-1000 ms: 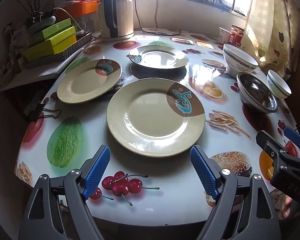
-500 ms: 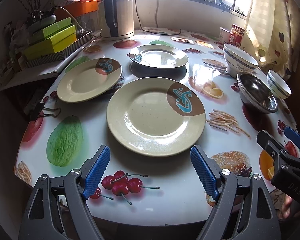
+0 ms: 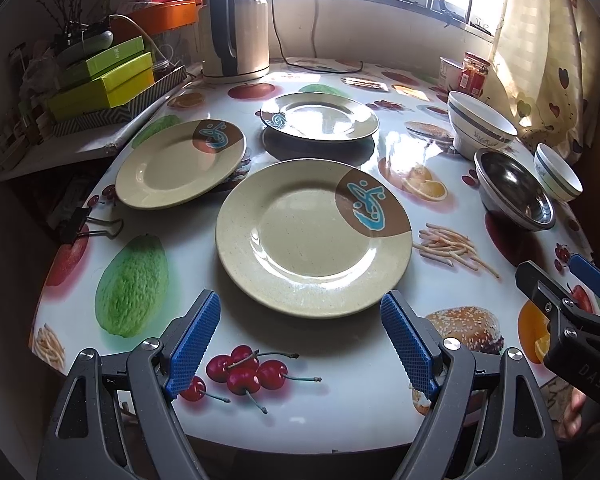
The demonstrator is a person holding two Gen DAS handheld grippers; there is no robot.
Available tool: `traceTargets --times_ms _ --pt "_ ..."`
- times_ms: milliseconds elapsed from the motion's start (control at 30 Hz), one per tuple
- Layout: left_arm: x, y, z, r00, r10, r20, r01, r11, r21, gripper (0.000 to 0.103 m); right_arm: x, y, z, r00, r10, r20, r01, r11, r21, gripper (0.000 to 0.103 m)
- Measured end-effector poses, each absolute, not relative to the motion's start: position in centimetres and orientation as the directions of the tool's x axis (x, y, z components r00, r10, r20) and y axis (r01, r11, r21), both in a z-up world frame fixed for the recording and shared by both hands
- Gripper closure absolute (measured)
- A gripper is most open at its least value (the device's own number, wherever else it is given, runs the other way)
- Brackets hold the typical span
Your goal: Organize plates and bowls
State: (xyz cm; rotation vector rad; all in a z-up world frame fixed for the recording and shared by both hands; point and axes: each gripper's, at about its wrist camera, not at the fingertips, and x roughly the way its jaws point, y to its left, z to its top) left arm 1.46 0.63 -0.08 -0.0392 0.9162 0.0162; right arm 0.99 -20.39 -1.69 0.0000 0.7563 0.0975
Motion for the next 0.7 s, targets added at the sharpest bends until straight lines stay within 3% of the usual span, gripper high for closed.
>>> traceTargets --times_ms 167,500,700 --pt "1.8 1.9 0.8 0.631 0.006 -0.776 -0.045 0.999 -0.029 0.020 1.2 -20.3 -1.1 0.734 0.094 -0.672 -0.102 0.994 0.028 0.000" --pt "3.4 8.5 2.3 0.645 0.045 -0.763 -0.137 0.989 -0.057 0.020 4.4 -16.9 1.9 0.735 0.234 -0.637 -0.263 0.964 0.050 0.000" --pt "4.8 12.9 2.6 0.640 0.040 -0.767 -0.186 0.977 -0.104 0.020 7.8 -13.4 2.4 0.698 0.254 -0.670 -0.308 0.951 0.040 0.000"
